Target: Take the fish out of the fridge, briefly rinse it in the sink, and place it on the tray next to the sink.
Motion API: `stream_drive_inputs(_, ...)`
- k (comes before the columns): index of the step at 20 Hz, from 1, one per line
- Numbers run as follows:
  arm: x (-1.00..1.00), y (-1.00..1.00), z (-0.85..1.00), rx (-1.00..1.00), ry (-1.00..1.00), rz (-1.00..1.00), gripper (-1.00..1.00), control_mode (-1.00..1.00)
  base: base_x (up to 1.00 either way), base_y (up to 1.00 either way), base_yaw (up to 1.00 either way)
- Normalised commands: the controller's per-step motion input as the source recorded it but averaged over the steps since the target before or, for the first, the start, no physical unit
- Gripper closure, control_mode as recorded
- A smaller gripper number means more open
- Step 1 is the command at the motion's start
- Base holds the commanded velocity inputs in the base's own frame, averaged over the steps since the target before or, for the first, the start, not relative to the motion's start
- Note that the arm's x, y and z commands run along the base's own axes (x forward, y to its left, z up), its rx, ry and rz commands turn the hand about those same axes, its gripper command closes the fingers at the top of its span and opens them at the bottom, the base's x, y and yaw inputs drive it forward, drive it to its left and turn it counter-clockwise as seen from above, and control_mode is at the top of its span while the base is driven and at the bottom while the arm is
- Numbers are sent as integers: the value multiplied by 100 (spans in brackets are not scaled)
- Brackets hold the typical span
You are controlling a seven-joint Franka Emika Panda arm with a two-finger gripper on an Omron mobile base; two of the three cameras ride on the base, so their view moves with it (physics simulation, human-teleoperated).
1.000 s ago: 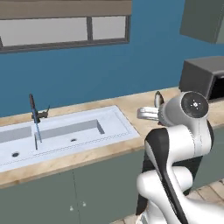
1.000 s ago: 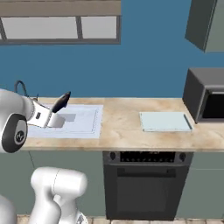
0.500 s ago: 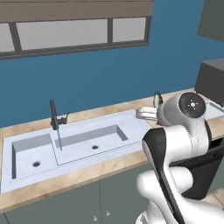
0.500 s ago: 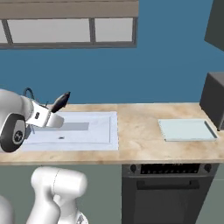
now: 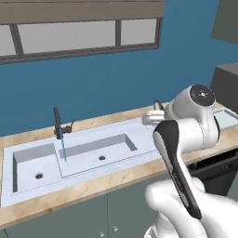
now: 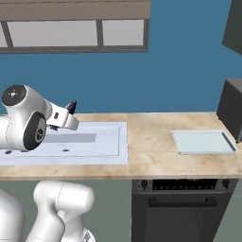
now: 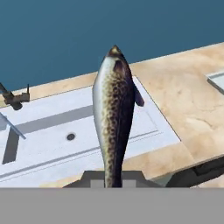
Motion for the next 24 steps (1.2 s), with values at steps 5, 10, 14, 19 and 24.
stream_drive_inputs(5, 57, 0, -34, -6, 41, 56, 100, -100, 0, 0, 0)
stream_drive_inputs(10, 34, 1, -62, -5, 20, 63, 100, -100, 0, 0, 0)
stream_drive_inputs(14, 6, 35, -46, -1, 4, 36, 100, -100, 0, 0, 0)
stream_drive_inputs(19, 15, 52, -37, -5, 0, 28, 100, -100, 0, 0, 0)
stream_drive_inputs(24, 69, 75, -9, -3, 1, 40, 100, -100, 0, 0, 0)
